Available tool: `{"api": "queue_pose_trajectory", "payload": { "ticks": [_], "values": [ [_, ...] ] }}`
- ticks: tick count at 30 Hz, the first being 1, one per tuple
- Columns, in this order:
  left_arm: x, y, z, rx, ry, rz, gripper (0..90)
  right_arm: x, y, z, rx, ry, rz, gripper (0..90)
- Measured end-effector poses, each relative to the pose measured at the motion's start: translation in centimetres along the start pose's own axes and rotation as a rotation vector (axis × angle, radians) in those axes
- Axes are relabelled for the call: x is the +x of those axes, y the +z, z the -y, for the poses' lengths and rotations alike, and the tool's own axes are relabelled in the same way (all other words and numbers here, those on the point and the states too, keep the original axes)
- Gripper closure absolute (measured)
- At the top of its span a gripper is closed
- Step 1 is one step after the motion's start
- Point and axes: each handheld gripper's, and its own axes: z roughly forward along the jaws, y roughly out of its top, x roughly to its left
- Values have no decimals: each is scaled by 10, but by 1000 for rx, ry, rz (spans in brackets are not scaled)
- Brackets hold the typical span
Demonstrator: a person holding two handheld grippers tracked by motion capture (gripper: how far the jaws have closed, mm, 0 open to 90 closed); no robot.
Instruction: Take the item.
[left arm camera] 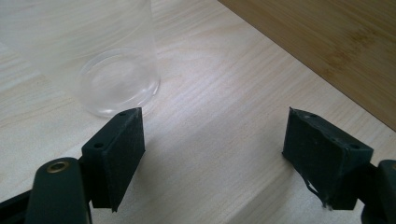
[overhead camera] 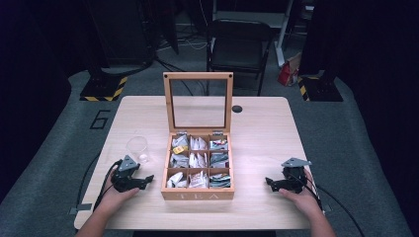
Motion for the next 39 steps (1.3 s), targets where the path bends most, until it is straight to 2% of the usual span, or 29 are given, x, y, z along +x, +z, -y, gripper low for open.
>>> {"api": "queue_pose_trajectory", "payload": {
  "ticks": [39],
  "values": [
    [-2, 1, 0, -8, -18, -12, 210, 0, 0, 0, 2, 0, -1, 0]
  ]
}}
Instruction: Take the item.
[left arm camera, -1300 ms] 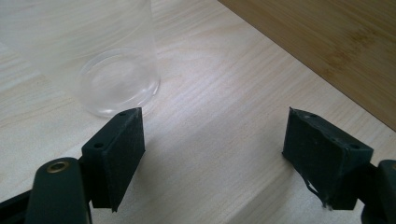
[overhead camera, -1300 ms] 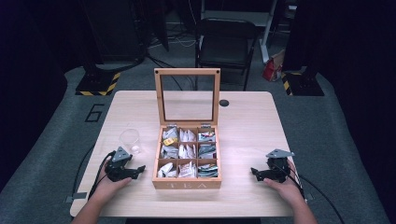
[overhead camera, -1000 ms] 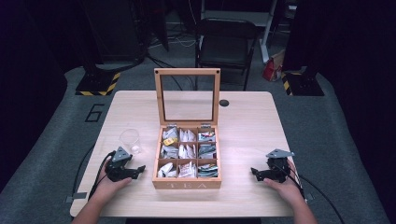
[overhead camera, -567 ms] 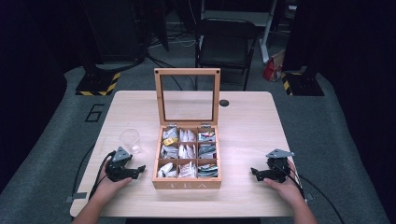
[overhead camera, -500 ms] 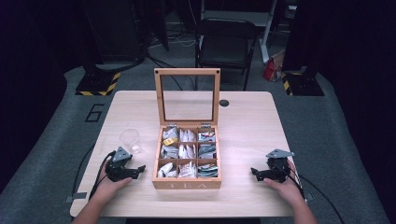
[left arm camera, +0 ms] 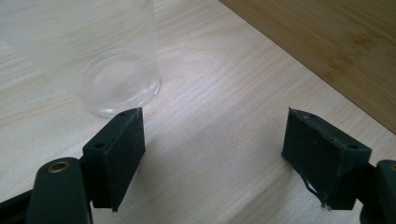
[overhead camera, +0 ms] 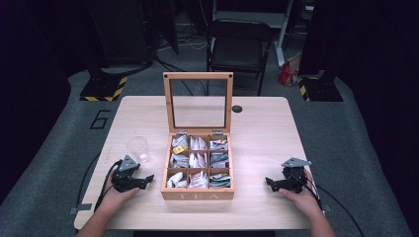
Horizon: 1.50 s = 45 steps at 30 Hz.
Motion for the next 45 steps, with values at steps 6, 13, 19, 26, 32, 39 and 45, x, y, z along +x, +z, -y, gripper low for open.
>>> {"api": "queue_pose_trajectory", "payload": {
  "ticks": [6, 13, 19, 26, 32, 39, 45],
  "values": [
    [0, -2, -1, -2, -16, 13, 282, 0, 0, 0, -3, 0, 1, 0],
    [-2, -11, -4, 9, -6, 24, 308, 0, 0, 0, -2, 0, 1, 0],
    [-9, -20, -12, -42, -33, 45, 351, 0, 0, 0, -2, -1, 1, 0],
    [-14, -24, -17, -48, -12, 56, 362, 0, 0, 0, -2, 0, 2, 0],
    [-19, -25, -21, -59, -5, 70, 361, 0, 0, 0, 1, -1, 0, 0],
    [-25, -26, -24, -65, -26, 92, 371, 0, 0, 0, 1, -1, -1, 0],
    [-29, -30, -30, -76, -2, 94, 406, 0, 0, 0, -2, 0, 1, 0]
  ]
}}
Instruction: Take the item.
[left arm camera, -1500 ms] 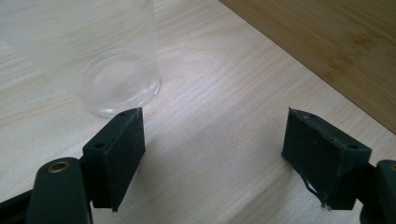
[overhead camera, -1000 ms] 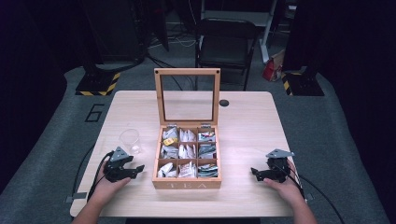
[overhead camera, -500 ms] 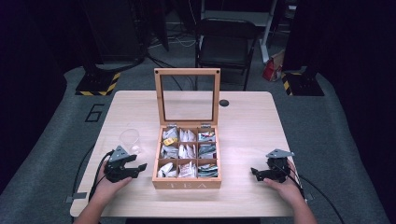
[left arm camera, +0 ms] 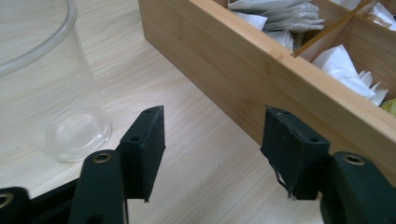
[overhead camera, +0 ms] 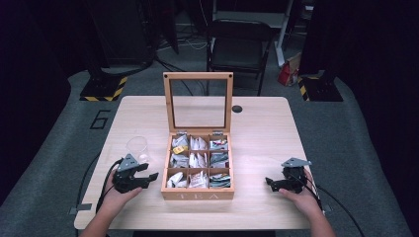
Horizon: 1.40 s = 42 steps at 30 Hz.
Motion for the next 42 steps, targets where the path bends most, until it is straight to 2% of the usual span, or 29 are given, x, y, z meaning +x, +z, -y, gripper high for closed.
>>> {"api": "queue_pose_trajectory", "payload": {
  "ticks": [3, 4, 5, 7, 8, 10, 11, 15, 18, 23, 26, 27, 42],
  "values": [
    [-1, -1, -3, -7, 12, 3, 427, 0, 0, 0, 0, 0, 0, 0],
    [-3, -1, -3, -19, -3, 5, 441, 0, 0, 0, 0, 0, 0, 0],
    [-2, -2, -5, -16, 13, 5, 441, 0, 0, 0, 0, 0, 0, 0],
    [-5, -4, -8, -24, -4, 16, 455, 0, 0, 0, -1, 0, 1, 0],
    [-5, -4, -9, -24, 9, 16, 458, 0, 0, 0, 3, 0, -2, 0],
    [-6, -4, -10, -27, 2, 19, 472, 0, 0, 0, 1, -1, -1, 0],
    [-5, -4, -12, -27, 20, 11, 472, 0, 0, 0, 0, -1, 0, 0],
    [-7, -2, -16, -16, 13, 20, 493, 0, 0, 0, 1, 0, -1, 0],
    [-8, -1, -21, -1, 40, 27, 504, 0, 0, 0, 0, 0, 0, 0],
    [-10, 0, -25, -9, 38, 34, 522, 0, 0, 0, 0, -1, 0, 0],
    [-9, -1, -29, 0, 59, 39, 529, 0, 0, 0, 0, 0, 0, 0],
    [-10, 0, -29, -4, 45, 41, 534, 0, 0, 0, 0, -1, 0, 0],
    [-16, 2, -51, -12, 76, 61, 574, 0, 0, 0, 0, 0, 0, 0]
  ]
}}
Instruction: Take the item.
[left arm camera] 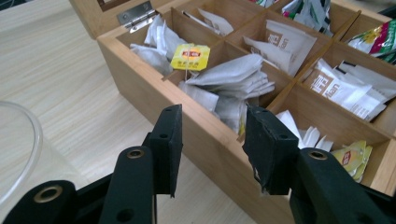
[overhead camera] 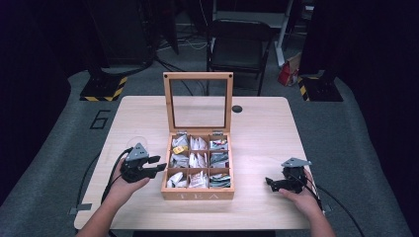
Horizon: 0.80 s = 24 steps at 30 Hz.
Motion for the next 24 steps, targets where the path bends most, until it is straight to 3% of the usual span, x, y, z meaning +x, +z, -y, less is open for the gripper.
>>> {"api": "queue_pose_trajectory", "payload": {
  "ticks": [24],
  "values": [
    [-14, 22, -31, 13, 32, 68, 620, 0, 0, 0, 3, 0, -2, 0]
  ]
}}
